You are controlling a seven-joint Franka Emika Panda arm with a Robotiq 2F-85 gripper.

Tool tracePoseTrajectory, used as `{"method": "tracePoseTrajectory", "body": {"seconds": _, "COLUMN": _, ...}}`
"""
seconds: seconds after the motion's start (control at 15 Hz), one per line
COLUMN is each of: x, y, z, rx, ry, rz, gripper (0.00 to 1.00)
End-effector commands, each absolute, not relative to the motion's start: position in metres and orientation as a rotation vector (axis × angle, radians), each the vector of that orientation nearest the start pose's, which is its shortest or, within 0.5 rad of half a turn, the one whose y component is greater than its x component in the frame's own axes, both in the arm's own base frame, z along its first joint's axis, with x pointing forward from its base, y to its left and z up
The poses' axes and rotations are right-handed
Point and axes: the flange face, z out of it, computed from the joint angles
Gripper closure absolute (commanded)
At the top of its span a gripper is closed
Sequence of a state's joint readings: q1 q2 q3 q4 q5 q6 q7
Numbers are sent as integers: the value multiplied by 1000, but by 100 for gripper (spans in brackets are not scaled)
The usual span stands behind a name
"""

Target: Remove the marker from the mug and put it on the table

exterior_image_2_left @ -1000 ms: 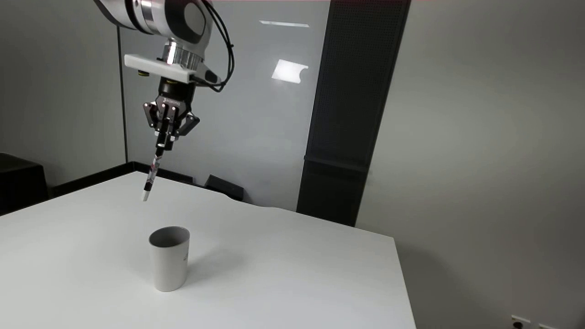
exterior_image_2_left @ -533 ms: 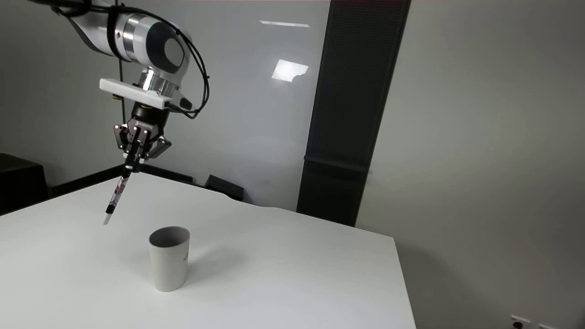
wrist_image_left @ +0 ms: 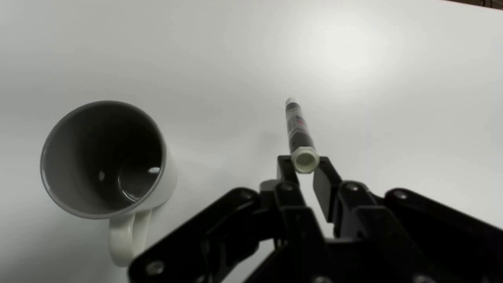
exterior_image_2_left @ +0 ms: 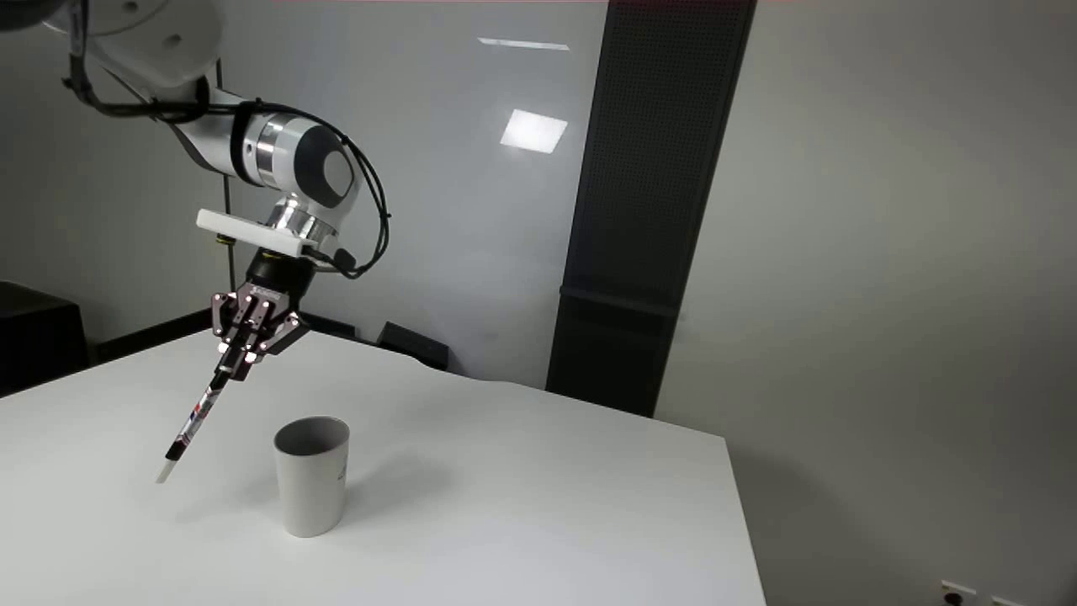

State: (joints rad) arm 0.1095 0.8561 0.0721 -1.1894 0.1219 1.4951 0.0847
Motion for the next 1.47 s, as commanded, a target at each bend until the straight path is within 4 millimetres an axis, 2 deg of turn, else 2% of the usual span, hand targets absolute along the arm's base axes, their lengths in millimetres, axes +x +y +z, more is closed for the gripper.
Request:
{"method": "tracePoseTrajectory", "body": {"seconds": 0.0, "x": 690, "y": 127, "z": 219, "rx": -2884, "ry": 38, "rz": 1007, "gripper": 93}}
{"method": "tracePoseTrajectory", "body": {"seconds": 0.13, "x": 690, "y": 125, "z": 208, "rx": -2861, "ry": 80, "rz": 1081, "gripper": 93}}
{"method": "tracePoseTrajectory", "body": {"seconds": 0.4, "x": 689, "y": 124, "z": 199, "rx": -2824, "ry": 113, "rz": 1182, "gripper": 93}}
{"method": "tracePoseTrajectory", "body": {"seconds": 0.87, "x": 703, "y": 122, "z": 193, "rx": -2868, "ry": 47, "rz": 1093, "gripper": 93}}
{"method": "tracePoseTrajectory", "body": {"seconds": 1.2, "x": 705, "y": 121, "z": 191, "rx": -2850, "ry": 29, "rz": 1086, "gripper": 93}}
{"method": "tracePoseTrajectory", "body": {"seconds": 1.4, "x": 713, "y": 122, "z": 188, "rx": -2898, "ry": 14, "rz": 1008, "gripper": 93}}
